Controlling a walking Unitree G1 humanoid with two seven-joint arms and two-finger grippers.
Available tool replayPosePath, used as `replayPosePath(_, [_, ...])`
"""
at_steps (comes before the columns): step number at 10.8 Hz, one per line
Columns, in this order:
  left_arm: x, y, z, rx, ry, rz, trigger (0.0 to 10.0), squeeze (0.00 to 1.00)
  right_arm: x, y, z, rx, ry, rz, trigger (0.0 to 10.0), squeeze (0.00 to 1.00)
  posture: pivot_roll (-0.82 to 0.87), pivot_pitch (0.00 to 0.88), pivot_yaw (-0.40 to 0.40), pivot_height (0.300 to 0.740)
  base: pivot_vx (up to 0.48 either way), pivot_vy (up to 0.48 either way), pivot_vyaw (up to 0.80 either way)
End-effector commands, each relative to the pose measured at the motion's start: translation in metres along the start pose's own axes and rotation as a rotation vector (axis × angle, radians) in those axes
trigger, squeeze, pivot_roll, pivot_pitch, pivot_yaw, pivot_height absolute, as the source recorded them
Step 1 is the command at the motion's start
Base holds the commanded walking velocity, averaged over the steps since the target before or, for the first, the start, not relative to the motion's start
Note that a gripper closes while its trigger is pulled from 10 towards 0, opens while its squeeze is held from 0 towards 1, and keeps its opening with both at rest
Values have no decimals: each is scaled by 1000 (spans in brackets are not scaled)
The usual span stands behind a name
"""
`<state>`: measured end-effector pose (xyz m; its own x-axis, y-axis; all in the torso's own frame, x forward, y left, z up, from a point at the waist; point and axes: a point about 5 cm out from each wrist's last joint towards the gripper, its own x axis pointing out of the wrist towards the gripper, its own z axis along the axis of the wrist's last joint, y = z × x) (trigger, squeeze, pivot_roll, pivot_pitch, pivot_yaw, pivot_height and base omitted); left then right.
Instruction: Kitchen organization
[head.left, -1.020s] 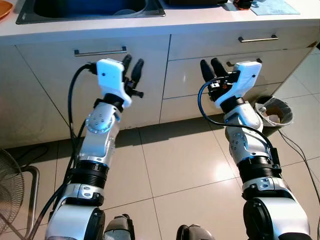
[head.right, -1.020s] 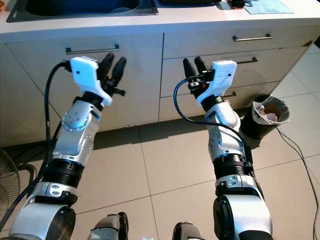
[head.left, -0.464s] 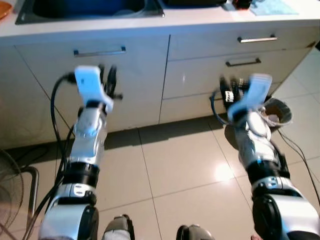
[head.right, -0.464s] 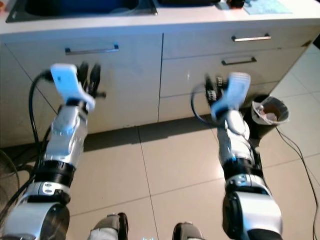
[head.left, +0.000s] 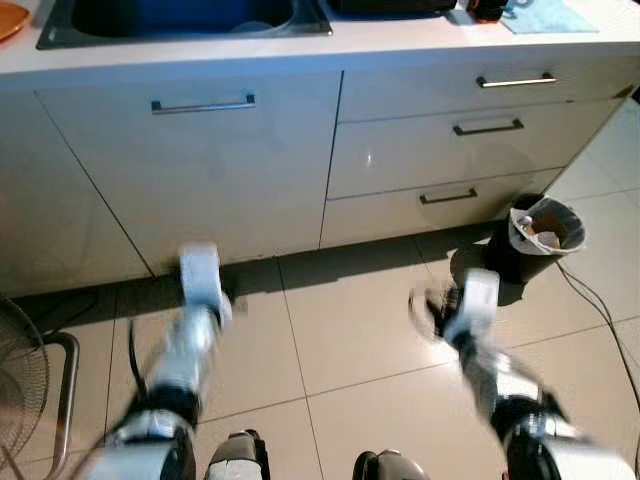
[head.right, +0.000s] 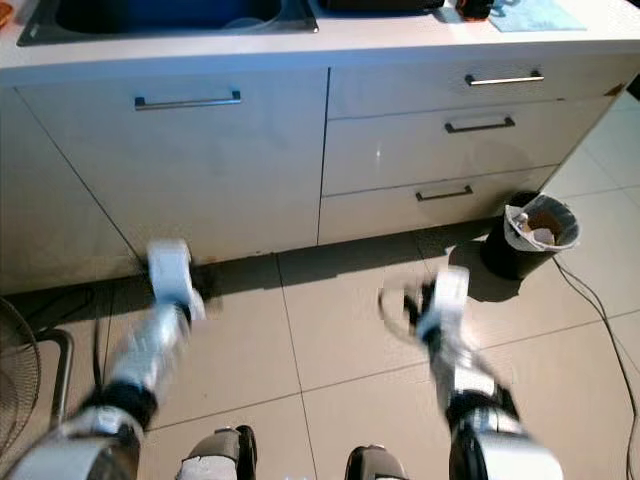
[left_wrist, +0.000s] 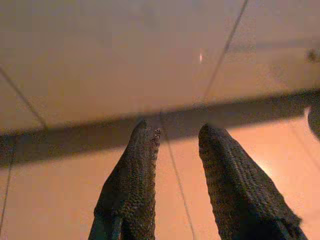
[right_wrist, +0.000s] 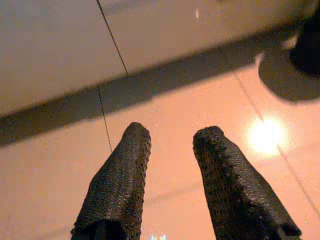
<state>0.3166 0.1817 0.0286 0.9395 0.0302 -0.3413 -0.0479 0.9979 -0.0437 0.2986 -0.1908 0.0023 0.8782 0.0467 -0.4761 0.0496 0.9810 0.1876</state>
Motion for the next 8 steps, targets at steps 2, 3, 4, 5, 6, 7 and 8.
replayPosePath(2, [-31, 4, -76, 38, 284, 30, 10000, 0, -21, -8, -63, -31, 232, -35, 10000, 0, 39, 155, -40, 723, 0, 0, 0])
replayPosePath(3, [-42, 7, -94, 49, 352, 39, 10000, 0, -27, -8, -75, -39, 276, -31, 10000, 0, 39, 157, -40, 723, 0, 0, 0])
replayPosePath(4, [-58, 12, -117, 45, 440, 66, 10000, 0, -35, -10, -92, -45, 333, -35, 10000, 0, 44, 162, -42, 723, 0, 0, 0])
replayPosePath(5, [-65, 14, -125, 37, 475, 81, 10000, 0, -39, -10, -98, -45, 354, -27, 10000, 0, 43, 167, -44, 723, 0, 0, 0])
replayPosePath(6, [-69, 14, -130, 37, 492, 84, 10000, 0, -41, -10, -102, -56, 373, -25, 10000, 0, 43, 169, -46, 723, 0, 0, 0])
replayPosePath(7, [-71, 12, -133, 23, 501, 78, 10000, 0, -47, -15, -110, -59, 400, -38, 10000, 0, 44, 175, -50, 723, 0, 0, 0])
replayPosePath(8, [-70, 11, -131, 17, 490, 72, 10000, 0, -48, -16, -111, -56, 403, -40, 10000, 0, 44, 181, -51, 723, 0, 0, 0])
